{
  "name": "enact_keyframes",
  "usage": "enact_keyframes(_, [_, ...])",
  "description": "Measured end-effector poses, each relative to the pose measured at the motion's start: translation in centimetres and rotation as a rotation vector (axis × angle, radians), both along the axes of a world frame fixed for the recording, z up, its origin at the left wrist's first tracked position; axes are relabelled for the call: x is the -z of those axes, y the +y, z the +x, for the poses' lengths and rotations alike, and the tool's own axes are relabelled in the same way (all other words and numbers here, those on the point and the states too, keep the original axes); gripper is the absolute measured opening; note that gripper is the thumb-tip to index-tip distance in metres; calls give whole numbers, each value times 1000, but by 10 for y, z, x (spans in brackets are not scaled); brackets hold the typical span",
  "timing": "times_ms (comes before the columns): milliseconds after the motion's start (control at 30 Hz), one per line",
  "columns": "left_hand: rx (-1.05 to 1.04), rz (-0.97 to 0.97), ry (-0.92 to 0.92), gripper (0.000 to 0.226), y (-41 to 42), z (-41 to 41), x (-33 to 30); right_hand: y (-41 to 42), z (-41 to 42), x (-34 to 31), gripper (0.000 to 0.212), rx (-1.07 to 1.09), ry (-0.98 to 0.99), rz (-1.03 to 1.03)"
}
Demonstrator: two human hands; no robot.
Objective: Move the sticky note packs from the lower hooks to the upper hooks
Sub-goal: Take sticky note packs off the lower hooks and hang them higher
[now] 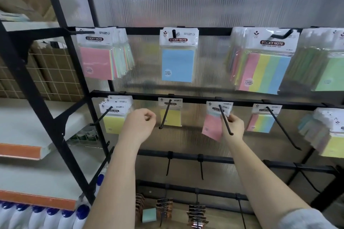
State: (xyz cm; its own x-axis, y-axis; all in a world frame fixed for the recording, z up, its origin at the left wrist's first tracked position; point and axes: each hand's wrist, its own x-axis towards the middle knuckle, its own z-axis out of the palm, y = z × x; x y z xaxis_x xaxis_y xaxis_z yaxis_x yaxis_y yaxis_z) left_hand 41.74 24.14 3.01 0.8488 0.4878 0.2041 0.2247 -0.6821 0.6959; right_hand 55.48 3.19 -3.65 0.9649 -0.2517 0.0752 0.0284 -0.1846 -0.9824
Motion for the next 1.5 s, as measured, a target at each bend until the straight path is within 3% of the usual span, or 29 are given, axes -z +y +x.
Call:
enact_keyframes(67, [-3, 0, 8, 16, -1, -1, 1, -3, -6, -1, 21, -32, -8, -3])
enact_keyframes(200, [-8, -30, -1, 17, -3, 0, 2, -13, -22, -3, 41, -49, 35, 3])
enact_keyframes(400, [-27, -72, -9, 17, -12, 1, 6, -29, -62, -18, 37, -63, 33, 18])
enact_keyframes(700, [-100, -112, 50, 21, -22, 24, 6, -58, -98, -37, 41, -156, -12, -158])
enact_keyframes(1000, [-121, -444, 176, 10, 3, 73, 8, -63, -110, -64, 46, -122, -95, -139])
enact_keyframes(1233, [-22, -344, 270, 38, 2, 110, 13, -46, -120, -80, 47, -55, -213, -100])
enact_keyframes(1500, [-69, -419, 227, 48, 12, 112, 27, -21, -128, -83, 49, 5, -216, -39])
